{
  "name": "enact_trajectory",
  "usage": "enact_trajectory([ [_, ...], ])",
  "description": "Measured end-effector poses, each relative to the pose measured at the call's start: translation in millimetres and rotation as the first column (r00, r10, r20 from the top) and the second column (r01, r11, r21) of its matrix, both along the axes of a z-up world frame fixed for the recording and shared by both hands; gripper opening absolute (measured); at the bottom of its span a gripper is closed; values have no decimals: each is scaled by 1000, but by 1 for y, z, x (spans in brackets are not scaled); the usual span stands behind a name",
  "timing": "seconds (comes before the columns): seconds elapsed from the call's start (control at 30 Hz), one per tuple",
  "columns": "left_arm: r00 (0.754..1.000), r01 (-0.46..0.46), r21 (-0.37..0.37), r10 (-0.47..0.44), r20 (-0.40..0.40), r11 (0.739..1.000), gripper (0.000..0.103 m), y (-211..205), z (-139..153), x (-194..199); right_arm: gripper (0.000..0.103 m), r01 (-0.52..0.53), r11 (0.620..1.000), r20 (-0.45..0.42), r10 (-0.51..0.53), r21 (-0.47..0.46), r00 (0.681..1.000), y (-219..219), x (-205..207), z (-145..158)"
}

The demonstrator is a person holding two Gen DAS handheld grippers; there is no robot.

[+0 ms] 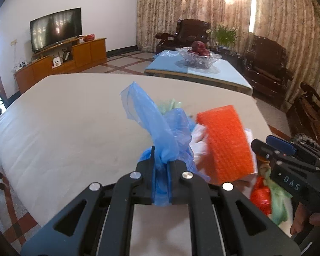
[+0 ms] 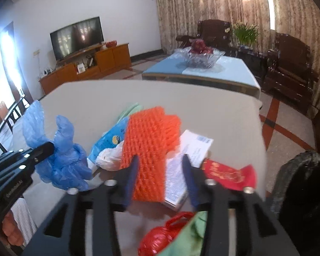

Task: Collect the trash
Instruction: 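Grasp and lift the orange foam net with the right tool while the left holds the bag, then carry the blue bag and orange net over the bin and open both tools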

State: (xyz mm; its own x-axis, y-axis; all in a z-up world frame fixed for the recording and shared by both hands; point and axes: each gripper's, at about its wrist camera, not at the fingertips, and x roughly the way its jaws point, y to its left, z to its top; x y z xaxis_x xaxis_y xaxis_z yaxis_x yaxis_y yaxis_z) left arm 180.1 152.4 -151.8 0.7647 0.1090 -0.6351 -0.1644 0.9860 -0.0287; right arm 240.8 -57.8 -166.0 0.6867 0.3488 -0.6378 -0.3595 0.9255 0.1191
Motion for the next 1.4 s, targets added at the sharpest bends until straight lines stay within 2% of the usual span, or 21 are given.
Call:
enact_trajectory([
  [0.2, 999, -26, -1, 26, -32, 1000, 7, 16, -16, 4, 49, -15, 999, -92, 12, -34, 996, 16, 13, -28],
  [0.27, 999, -30, -3, 30, -36, 1000, 7, 17, -18, 5, 31, -29, 999, -125, 24, -35, 992, 18, 16, -35],
  [0.3, 999, -31, -3, 31, -38, 1000, 7, 18, -19, 5, 15, -39, 999, -132, 36, -19, 991, 17, 16, -36],
  [0.33, 999, -31, -4, 31, -39, 1000, 7, 17, -20, 5, 12, -42, 999, -124, 41, -9, 991, 17, 14, -34],
  [0.43, 999, -27, -3, 27, -36, 1000, 7, 16, -18, 3, 10, -50, 999, -84, 50, -6, 995, 15, 7, -24],
  [0.5, 999, -25, -7, 24, -30, 1000, 7, 14, -15, 2, 10, -51, 998, -71, 53, 28, 996, 11, 2, -12],
  [0.73, 999, 8, -16, -7, 36, 1000, 7, -1, 17, -8, 10, -38, 997, 23, 36, 72, 999, -8, -25, 34],
  [1.07, 989, 93, -24, -89, 119, 995, 7, -41, 59, -24, 10, 54, 994, 128, -67, 99, 990, -52, -59, 92],
  [1.4, 962, 220, -30, -212, 169, 975, 7, -105, 75, -33, 10, 161, 981, 181, -180, 111, 967, -112, -91, 117],
])
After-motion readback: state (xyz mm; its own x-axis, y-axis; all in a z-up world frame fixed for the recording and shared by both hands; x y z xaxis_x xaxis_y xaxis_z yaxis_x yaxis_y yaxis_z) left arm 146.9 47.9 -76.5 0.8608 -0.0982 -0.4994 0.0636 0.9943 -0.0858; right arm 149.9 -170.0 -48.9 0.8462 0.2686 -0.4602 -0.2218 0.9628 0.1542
